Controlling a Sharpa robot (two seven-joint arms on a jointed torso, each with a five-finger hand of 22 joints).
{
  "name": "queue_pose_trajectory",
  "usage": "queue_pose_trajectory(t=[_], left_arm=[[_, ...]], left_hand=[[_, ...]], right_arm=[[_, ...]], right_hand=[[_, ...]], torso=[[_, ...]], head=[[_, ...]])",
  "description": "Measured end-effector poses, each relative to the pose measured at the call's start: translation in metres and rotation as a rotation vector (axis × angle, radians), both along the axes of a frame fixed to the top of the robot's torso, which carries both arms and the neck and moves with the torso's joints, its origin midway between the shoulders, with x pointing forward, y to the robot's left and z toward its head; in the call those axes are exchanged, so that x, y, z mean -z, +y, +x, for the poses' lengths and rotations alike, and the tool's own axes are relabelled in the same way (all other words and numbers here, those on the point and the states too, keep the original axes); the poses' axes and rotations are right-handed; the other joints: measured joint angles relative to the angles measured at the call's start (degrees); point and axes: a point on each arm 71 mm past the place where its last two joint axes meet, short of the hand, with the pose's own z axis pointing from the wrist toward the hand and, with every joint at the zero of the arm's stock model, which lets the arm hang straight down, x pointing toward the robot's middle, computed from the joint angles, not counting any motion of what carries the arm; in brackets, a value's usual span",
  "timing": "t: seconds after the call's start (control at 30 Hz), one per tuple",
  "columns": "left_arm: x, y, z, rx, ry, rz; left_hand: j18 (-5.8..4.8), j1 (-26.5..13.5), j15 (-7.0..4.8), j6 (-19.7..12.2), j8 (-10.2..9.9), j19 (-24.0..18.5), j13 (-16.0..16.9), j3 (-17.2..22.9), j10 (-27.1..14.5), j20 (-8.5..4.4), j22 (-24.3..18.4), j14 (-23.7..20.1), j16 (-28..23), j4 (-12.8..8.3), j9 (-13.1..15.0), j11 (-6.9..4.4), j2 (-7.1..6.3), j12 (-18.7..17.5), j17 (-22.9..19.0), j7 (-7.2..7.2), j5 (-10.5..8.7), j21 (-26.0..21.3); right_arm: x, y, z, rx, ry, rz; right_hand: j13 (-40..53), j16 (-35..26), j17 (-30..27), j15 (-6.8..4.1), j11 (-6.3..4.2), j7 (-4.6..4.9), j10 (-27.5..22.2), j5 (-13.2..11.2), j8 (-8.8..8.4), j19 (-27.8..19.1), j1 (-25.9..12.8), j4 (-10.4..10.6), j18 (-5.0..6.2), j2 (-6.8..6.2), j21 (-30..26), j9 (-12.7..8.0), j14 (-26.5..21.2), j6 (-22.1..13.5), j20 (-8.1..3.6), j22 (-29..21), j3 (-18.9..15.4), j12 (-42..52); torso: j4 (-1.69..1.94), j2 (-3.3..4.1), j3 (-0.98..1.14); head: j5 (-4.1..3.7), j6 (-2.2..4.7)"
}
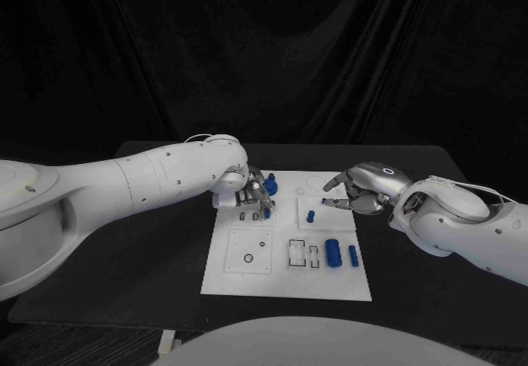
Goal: Assemble the parts on the task board
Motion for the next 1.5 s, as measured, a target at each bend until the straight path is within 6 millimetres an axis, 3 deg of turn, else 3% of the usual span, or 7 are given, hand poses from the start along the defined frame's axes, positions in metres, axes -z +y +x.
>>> queue_pose_trajectory(t=[0.23,0.3,0.37,0.53,0.57,1.5], left_arm=[[0.0,0.002,0.0,-0.001,0.002,-0.003],[0.001,0.003,0.0,-0.002,0.003,-0.003],[0.001,0.004,-0.001,-0.003,0.004,-0.004],[0.002,0.005,-0.001,-0.004,0.005,-0.005],[0.002,0.005,-0.001,-0.004,0.005,-0.005],[0.003,0.019,-0.001,-0.03,0.002,-0.003]], left_hand=[[0.0,-0.64,0.0,0.14,-0.58,0.0,0.0,3.39,0.0,0.0,0.0,0.0,0.0,-1.66,1.2,0.0,-0.74,0.0,0.0,0.11,2.04,-0.22],[0.0,-1.47,0.0,0.31,-0.66,0.0,0.0,4.84,0.0,0.0,0.0,0.0,0.0,-1.95,1.75,0.0,-1.56,0.0,0.0,0.09,3.81,-0.26],[0.0,-1.85,0.0,0.31,-0.91,0.0,0.0,5.64,0.0,0.01,0.0,0.0,0.0,-1.64,2.42,0.01,-1.94,0.0,0.0,0.1,5.74,-0.26],[0.14,-2.45,0.0,0.44,-1.12,0.0,0.0,6.48,0.0,0.01,0.0,0.0,0.0,-1.38,3.38,0.01,-2.53,0.0,0.0,0.22,6.99,-0.47],[0.51,-2.45,0.0,0.5,-1.12,0.0,0.0,6.48,0.0,0.01,0.0,0.0,0.0,-1.38,3.53,0.01,-2.53,0.0,0.0,0.28,7.02,-0.47],[0.47,-3.45,0.01,0.18,-1.14,0.0,0.0,8.32,0.01,0.01,0.0,0.0,0.0,-1.98,4.83,0.02,-3.51,0.0,0.0,0.2,8.41,-0.7]], right_arm=[[0.001,0.001,0.0,0.0,0.002,0.0],[0.002,0.001,0.0,-0.001,0.003,0.0],[0.002,0.001,0.0,-0.001,0.004,0.0],[0.002,0.001,0.0,0.0,0.004,-0.001],[0.003,0.001,0.0,0.001,0.005,-0.001],[0.004,0.0,0.0,0.004,0.007,-0.003]], right_hand=[[0.0,0.0,0.0,0.0,0.0,0.0,0.0,0.0,0.0,0.0,0.17,-0.23,0.0,-0.17,-0.28,-0.06,0.0,0.0,0.0,0.0,0.23,0.0],[0.0,0.0,0.0,0.0,0.0,0.0,0.0,0.0,0.0,0.0,0.23,-0.23,0.01,-0.23,-0.29,-0.06,0.0,0.0,0.0,-0.01,0.23,0.0],[0.0,0.0,0.0,0.0,0.0,0.0,0.0,0.04,0.0,0.0,0.23,-0.47,0.0,-0.22,-0.52,-0.06,0.0,0.0,0.0,-0.01,0.47,0.0],[0.0,0.0,0.0,0.0,0.0,0.0,0.0,0.39,0.0,0.0,0.49,-0.46,0.0,0.03,-0.52,-0.12,0.0,0.0,0.0,-0.01,0.47,0.0],[0.0,0.0,0.0,0.0,0.0,0.0,0.0,0.39,0.0,0.0,0.52,-0.46,0.0,0.06,-0.52,-0.12,0.0,0.0,0.0,-0.01,0.47,0.0],[0.0,0.0,0.0,0.0,0.0,0.0,0.0,0.66,0.0,0.0,0.8,-0.63,0.0,-0.16,-0.76,-0.17,0.0,0.0,0.0,-0.03,0.63,0.0]], torso=[[0.04,-0.02,0.01],[0.07,-0.03,0.02],[0.09,-0.03,0.03],[0.12,-0.06,0.04],[0.13,-0.07,0.05],[0.12,-0.04,0.05]], head=[[-0.02,0.0],[-0.07,0.0],[-0.08,0.0],[0.04,0.0],[0.06,0.0],[0.52,0.0]])
